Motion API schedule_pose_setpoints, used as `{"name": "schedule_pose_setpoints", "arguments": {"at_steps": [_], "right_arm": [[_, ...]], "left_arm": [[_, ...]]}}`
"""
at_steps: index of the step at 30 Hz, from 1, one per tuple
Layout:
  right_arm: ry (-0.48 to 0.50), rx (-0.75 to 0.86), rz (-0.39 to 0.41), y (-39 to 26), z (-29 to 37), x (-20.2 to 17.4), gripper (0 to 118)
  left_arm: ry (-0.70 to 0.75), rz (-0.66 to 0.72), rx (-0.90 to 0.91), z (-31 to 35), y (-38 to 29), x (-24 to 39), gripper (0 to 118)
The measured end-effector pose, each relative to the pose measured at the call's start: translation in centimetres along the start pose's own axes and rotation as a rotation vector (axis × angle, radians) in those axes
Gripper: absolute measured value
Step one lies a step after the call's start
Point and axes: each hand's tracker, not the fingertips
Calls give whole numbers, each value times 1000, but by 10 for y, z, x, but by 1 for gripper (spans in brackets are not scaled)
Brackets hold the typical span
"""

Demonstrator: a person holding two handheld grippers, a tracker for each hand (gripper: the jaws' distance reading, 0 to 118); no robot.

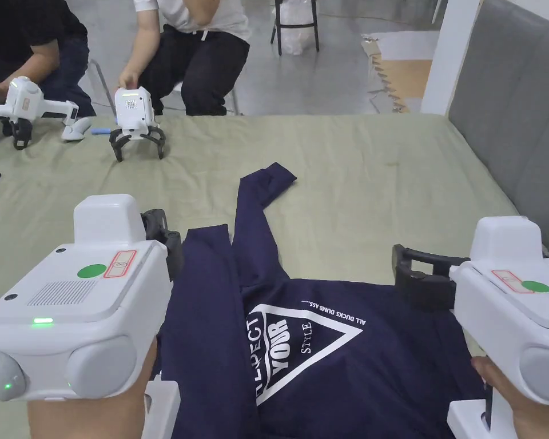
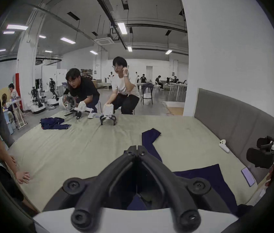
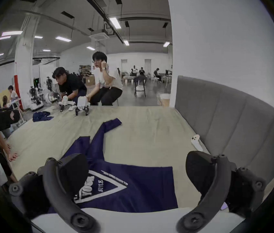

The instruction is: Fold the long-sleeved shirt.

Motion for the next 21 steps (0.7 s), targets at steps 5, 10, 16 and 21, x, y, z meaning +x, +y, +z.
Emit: {"name": "schedule_pose_setpoints", "arguments": {"at_steps": [5,10,16,21], "right_arm": [[-45,-49,-8,-20,-18,18,116],[-58,-91,-22,-36,-45,37,116],[-93,-190,-51,-53,-89,71,116],[-113,-237,-58,-61,-108,82,116]], "left_arm": [[21,12,-40,-10,-13,-7,2],[17,17,-74,-17,-27,-4,2],[10,15,-136,-30,-44,-5,2],[27,22,-172,-35,-57,-9,2]]}}
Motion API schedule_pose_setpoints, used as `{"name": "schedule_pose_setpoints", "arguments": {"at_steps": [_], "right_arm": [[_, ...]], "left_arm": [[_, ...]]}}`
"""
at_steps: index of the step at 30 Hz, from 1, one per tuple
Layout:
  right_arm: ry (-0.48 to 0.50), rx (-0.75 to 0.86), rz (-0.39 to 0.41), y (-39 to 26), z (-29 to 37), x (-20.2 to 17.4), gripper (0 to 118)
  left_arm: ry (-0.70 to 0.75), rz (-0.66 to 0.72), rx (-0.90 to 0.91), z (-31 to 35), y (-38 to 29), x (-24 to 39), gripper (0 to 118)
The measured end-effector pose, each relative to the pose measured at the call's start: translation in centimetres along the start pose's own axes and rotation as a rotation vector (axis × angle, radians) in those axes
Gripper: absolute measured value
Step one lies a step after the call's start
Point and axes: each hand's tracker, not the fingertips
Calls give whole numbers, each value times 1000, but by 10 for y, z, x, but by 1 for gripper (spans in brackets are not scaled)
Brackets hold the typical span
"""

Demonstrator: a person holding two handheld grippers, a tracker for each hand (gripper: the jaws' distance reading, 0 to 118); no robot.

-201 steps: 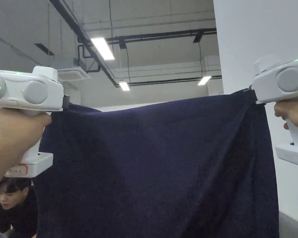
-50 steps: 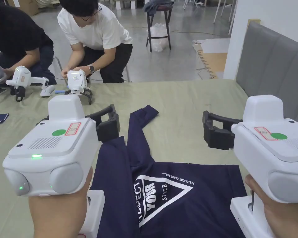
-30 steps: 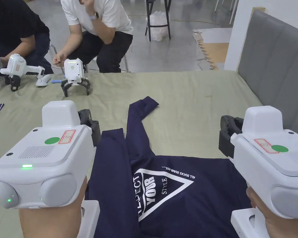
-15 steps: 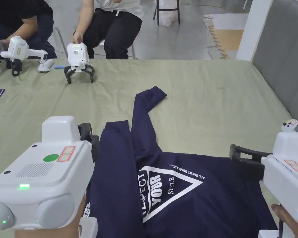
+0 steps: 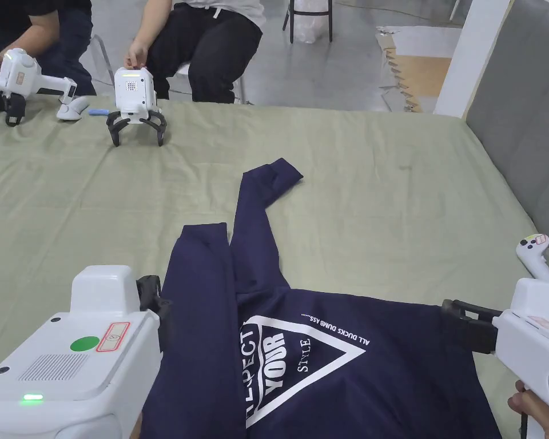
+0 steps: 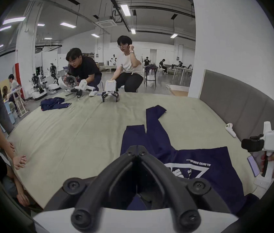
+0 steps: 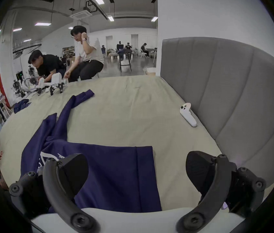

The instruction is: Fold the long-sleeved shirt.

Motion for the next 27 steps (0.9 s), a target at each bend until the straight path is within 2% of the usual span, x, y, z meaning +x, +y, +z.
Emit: {"name": "schedule_pose_setpoints", "arguments": {"at_steps": [4,7,11,18,23,27], "right_arm": [[63,9,-9,4,-1,-14,116],[101,22,48,20,-12,-42,116],[214,34,98,52,-45,-103,116],[409,-5,254,85,-128,-233,116],[500,-60,341,97,-179,-305,116],[512,-96,398,99,-213,-343,116]], "left_arm": [[6,-6,-22,-5,-6,1,2],[9,-1,-24,-9,-8,0,2],[9,3,-22,-15,-11,-1,2],[16,7,-30,-32,-17,-8,2],[12,14,-39,-47,-21,-12,2],[10,26,-52,-62,-24,-20,2]]}}
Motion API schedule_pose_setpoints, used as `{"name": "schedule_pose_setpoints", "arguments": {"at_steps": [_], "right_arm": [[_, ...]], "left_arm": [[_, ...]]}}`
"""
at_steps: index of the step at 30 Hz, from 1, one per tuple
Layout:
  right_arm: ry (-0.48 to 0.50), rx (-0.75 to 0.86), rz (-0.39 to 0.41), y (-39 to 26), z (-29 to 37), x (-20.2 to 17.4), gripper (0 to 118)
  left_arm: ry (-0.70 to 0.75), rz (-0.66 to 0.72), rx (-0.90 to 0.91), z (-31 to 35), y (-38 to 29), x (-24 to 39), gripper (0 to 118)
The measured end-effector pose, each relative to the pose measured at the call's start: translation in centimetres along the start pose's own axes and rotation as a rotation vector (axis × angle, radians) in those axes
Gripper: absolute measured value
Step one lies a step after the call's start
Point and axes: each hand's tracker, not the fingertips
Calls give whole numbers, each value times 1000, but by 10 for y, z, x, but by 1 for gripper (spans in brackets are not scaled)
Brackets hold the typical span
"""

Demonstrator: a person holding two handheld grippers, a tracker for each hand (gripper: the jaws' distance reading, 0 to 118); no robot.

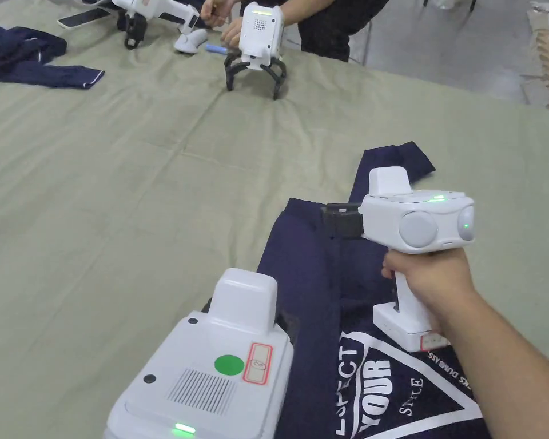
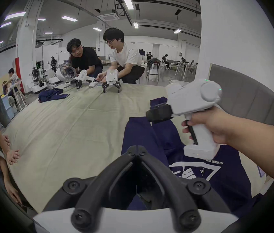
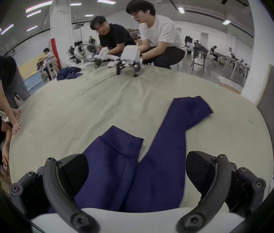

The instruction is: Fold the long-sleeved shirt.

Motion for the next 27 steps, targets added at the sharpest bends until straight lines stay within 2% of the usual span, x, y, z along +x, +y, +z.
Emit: {"name": "schedule_pose_setpoints", "arguments": {"at_steps": [4,8,11,13,15,16,18,21,23,27], "right_arm": [[44,-34,23,8,-37,-2,116],[42,-92,62,14,-65,-1,114],[66,-146,73,11,-86,2,100],[87,-173,74,9,-98,5,79],[144,-177,92,5,-100,3,49],[155,-169,100,5,-98,1,38],[165,-128,93,3,-83,-5,7],[160,-73,56,2,-53,-9,7],[211,-41,81,-1,-27,-14,7],[219,25,118,-8,44,-22,6]], "left_arm": [[-4,0,-6,-14,0,-4,2],[-6,9,-19,-27,-3,-9,2],[-9,14,-36,-33,-5,-11,2],[-9,14,-42,-36,-7,-12,2],[-5,17,-48,-37,-8,-13,2],[-3,19,-51,-37,-9,-14,2],[2,19,-51,-34,-9,-15,2],[8,27,-51,-25,-7,-17,2],[14,28,-43,-17,-4,-19,2],[35,29,3,10,9,-21,2]]}}
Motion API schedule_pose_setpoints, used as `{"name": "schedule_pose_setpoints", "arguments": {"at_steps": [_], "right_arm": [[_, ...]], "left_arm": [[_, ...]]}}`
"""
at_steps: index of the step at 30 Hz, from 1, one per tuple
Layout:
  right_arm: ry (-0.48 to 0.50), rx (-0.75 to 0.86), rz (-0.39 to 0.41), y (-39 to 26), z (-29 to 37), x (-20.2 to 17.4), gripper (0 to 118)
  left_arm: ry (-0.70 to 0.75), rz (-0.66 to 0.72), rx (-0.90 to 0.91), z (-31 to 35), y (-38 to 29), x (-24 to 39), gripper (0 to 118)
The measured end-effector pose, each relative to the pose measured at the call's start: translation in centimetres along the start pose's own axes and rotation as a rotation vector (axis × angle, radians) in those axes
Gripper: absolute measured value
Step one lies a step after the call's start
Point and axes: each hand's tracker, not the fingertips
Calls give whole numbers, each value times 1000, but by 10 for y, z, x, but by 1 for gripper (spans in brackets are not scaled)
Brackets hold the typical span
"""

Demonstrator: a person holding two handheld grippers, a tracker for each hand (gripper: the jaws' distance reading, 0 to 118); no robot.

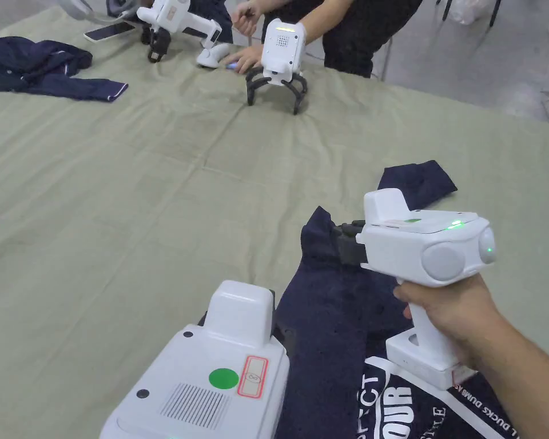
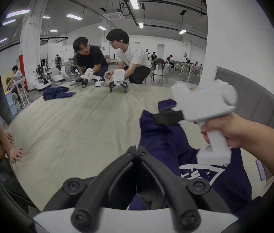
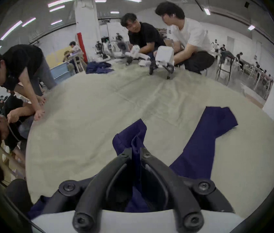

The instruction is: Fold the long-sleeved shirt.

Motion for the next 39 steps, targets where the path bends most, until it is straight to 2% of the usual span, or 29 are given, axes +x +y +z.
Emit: {"name": "schedule_pose_setpoints", "arguments": {"at_steps": [8,13,16,19,21,24,27,28,29,30,31,32,35,39], "right_arm": [[17,115,43,-30,180,-43,6],[-33,133,55,-76,284,-68,6],[-98,137,-39,-114,341,-80,6],[-147,99,-160,-157,370,-83,6],[-183,60,-213,-188,376,-81,6],[-238,-29,-353,-236,374,-68,6],[-299,-128,-370,-272,365,-60,7],[-310,-140,-364,-277,361,-58,12],[-341,-165,-368,-283,356,-56,30],[-372,-175,-374,-290,351,-50,71],[-406,-187,-362,-291,348,-48,96],[-441,-184,-355,-287,347,-47,109],[-438,-5,-363,-246,377,-50,109],[-551,296,-233,-166,424,-82,109]], "left_arm": [[16,-13,88,68,17,-1,2],[17,-33,123,103,18,2,2],[11,-49,127,118,16,7,2],[-3,-72,125,127,13,14,2],[-15,-78,122,131,12,20,2],[-40,-105,119,136,10,30,2],[-54,-122,119,140,9,38,2],[-59,-125,119,141,9,40,2],[-59,-129,120,141,9,43,2],[-60,-130,121,142,9,45,2],[-63,-130,122,142,10,46,2],[-65,-131,123,143,10,47,2],[-56,-145,130,145,15,49,2],[-41,-148,164,149,28,52,2]]}}
